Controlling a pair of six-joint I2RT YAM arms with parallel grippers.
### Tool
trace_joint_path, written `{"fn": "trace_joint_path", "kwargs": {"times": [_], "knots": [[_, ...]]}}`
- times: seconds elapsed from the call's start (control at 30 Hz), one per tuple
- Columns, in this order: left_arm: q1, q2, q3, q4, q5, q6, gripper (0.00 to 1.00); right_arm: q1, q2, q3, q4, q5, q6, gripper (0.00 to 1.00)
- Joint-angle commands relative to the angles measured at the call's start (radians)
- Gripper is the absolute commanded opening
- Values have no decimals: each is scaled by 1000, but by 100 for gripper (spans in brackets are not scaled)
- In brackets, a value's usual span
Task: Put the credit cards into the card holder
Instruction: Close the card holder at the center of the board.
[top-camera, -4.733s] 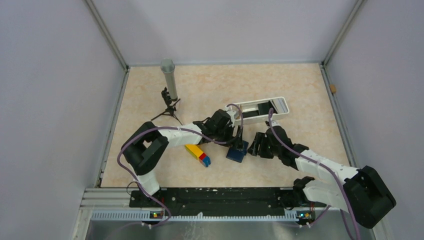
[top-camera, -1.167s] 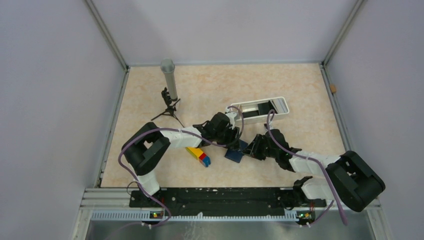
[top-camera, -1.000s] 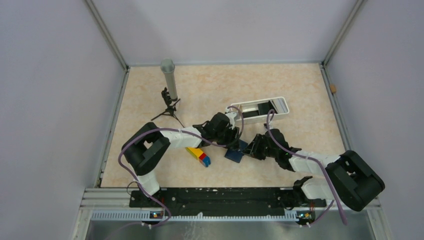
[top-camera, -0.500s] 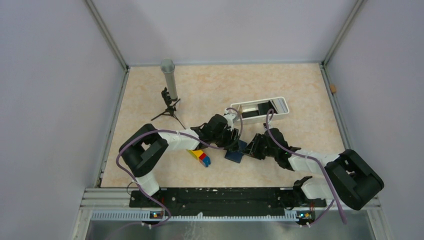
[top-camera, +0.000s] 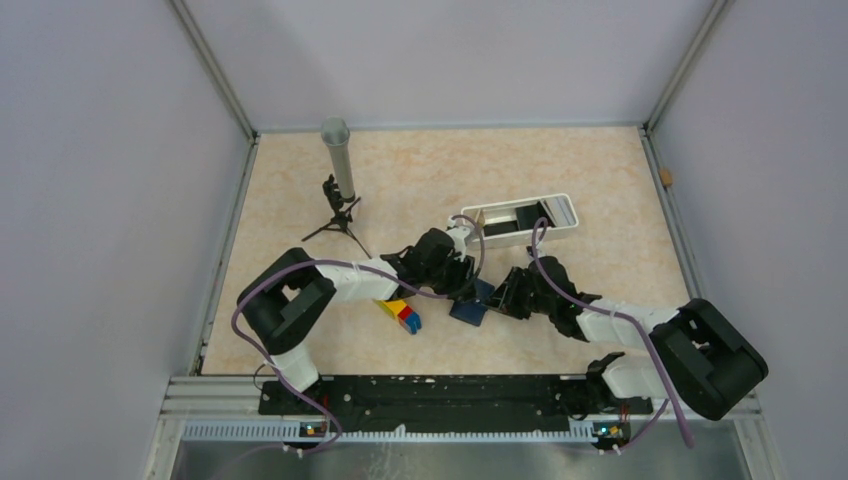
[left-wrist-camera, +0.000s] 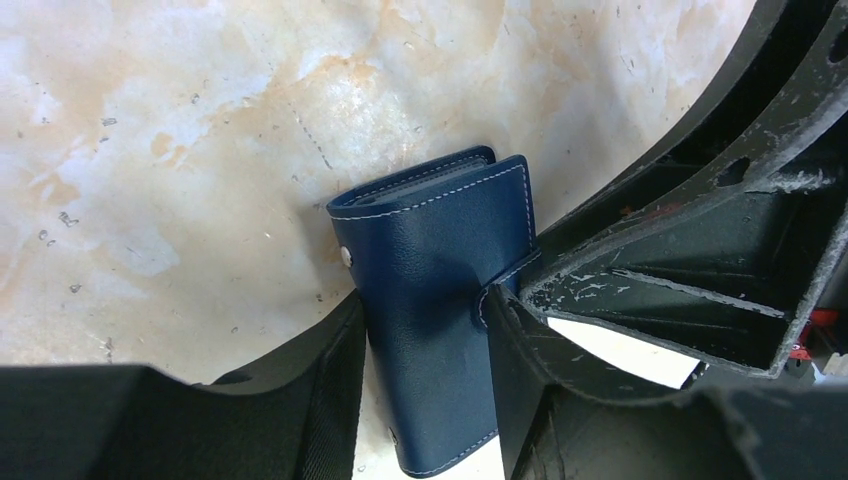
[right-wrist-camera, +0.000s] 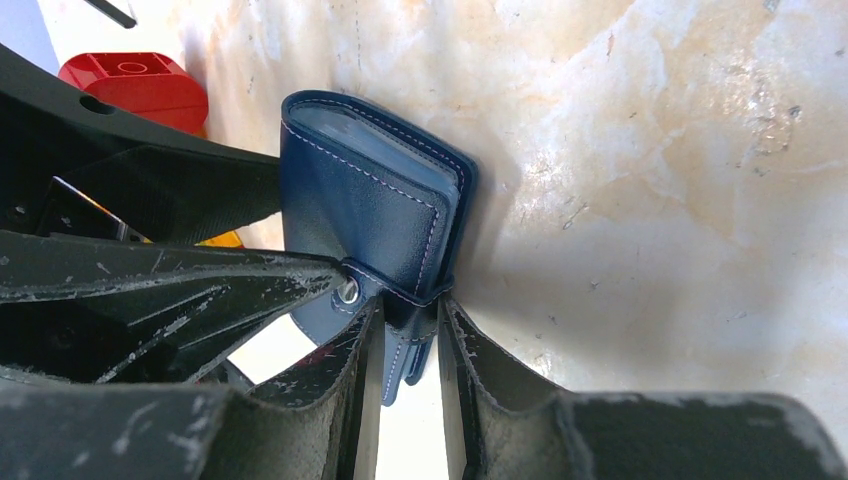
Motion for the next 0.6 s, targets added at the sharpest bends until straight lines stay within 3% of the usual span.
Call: {"fn": "trace_joint_path", "kwargs": {"times": [0.0,0.57], "knots": [[-56,-11,-36,-51,134,-10,46,13,28,37,-9,73,-5,24],[-65,-36,-59,-42,94,-41,62,74,44,66,-74,136,-30,24]]}}
